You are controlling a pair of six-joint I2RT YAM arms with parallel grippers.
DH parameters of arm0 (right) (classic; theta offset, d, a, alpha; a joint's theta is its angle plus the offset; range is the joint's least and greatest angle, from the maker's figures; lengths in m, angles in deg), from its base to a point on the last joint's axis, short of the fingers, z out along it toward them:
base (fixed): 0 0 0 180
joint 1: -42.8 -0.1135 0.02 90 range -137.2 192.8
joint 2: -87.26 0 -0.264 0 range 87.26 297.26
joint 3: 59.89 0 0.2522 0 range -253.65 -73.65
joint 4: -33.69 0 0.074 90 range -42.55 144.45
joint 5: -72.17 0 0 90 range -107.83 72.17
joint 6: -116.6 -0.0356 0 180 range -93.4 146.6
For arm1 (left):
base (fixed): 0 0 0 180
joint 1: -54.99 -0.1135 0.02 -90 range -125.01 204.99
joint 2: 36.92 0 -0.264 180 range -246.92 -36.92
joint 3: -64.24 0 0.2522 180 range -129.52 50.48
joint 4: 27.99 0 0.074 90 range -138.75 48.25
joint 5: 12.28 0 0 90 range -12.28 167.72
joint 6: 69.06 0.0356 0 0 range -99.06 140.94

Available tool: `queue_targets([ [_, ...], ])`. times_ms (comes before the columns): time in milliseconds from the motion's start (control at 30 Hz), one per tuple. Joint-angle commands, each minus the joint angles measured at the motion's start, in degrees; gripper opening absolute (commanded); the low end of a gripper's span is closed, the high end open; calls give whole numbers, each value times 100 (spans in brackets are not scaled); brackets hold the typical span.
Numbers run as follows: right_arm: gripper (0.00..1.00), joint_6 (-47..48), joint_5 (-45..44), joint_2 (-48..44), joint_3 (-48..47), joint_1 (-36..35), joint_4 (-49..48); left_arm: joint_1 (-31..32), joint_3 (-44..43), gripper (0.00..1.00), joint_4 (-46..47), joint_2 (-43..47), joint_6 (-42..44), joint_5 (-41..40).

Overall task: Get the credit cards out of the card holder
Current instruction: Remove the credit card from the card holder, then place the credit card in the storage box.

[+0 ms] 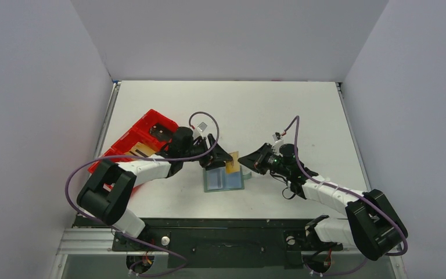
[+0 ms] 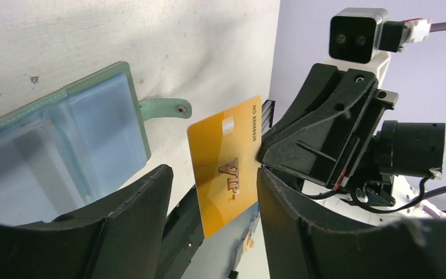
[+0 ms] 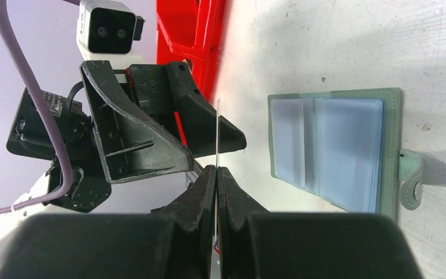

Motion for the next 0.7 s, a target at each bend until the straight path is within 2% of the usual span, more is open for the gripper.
queue_targets([
  [0,0,-22,92,-180,-206,45,-148,-31,41,52,885,-45,-378,195],
  [267,0,-32,98,-166,-202,37,-168,-31,90,37,1353,-152,-702,317],
  [400,0,-10,93,-147,-214,37,-155,-31,106,20,1390,-154,-717,333],
  [467,0,6,93,-138,-216,33,-125,-31,107,3,1384,-149,-720,330],
  [533,0,83,78,-161,-245,40,-32,-35,109,0,1378,-139,-723,332],
  [567,4,118,55,-198,-259,40,108,-32,101,0,1359,-128,-701,321],
  [600,12,204,-9,-226,-300,38,193,-31,91,0,1339,-119,-695,312],
  [633,32,328,-104,-308,-350,40,434,-31,84,0,1279,-84,-659,299],
  [667,41,408,-173,-360,-382,38,593,-31,67,0,1229,-70,-621,288],
])
